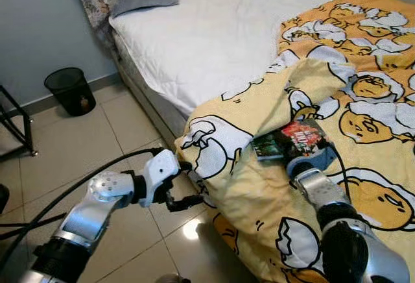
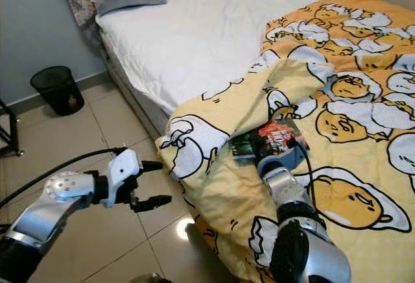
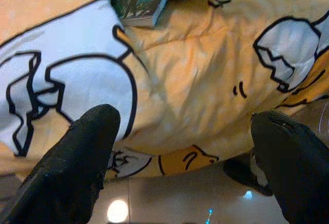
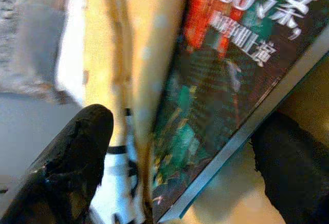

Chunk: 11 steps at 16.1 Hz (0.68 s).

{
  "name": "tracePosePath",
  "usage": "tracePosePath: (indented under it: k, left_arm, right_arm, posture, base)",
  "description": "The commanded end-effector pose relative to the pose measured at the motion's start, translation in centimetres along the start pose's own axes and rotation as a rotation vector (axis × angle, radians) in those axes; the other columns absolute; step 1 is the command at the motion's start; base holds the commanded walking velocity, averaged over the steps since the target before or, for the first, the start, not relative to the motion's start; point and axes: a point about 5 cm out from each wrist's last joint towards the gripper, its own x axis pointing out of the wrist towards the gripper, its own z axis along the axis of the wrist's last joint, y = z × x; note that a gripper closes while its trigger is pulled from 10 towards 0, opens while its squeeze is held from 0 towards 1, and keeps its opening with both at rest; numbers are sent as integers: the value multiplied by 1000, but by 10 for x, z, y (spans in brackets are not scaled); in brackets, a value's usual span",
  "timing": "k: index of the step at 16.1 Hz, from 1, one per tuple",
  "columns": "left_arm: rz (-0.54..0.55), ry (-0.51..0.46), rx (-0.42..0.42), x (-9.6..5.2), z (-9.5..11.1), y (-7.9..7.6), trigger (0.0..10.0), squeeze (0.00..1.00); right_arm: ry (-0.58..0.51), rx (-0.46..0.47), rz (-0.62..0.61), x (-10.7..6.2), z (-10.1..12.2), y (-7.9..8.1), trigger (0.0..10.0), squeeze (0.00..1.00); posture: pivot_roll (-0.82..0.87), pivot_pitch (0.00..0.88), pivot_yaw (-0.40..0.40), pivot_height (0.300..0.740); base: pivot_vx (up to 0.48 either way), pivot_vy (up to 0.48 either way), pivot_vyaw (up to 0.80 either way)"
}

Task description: Clean up the room

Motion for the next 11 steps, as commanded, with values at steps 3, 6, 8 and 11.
tracePosePath:
  k: [3,6,8,11]
  left_arm:
    - [18,17,10,-9,-3,-1,10000,875]
    - [43,32,2,-21,-6,-6,10000,878]
    - [54,37,-2,-26,-7,-8,10000,875]
    - [59,36,-1,-26,-5,-7,10000,878]
  right_arm:
    - [-19,25,-58,5,-7,9,10000,0]
    - [-58,87,-93,7,-12,16,10000,0]
    - [-87,147,-57,9,-11,22,10000,0]
    - [-140,209,-9,10,-6,30,4980,0]
  posture:
    - [100,0,86,740]
    - [146,9,76,740]
    - [156,12,74,740]
    - [151,12,76,740]
  base:
    - [0,0,0]
    - [0,0,0]
    - [0,0,0]
    - [0,0,0]
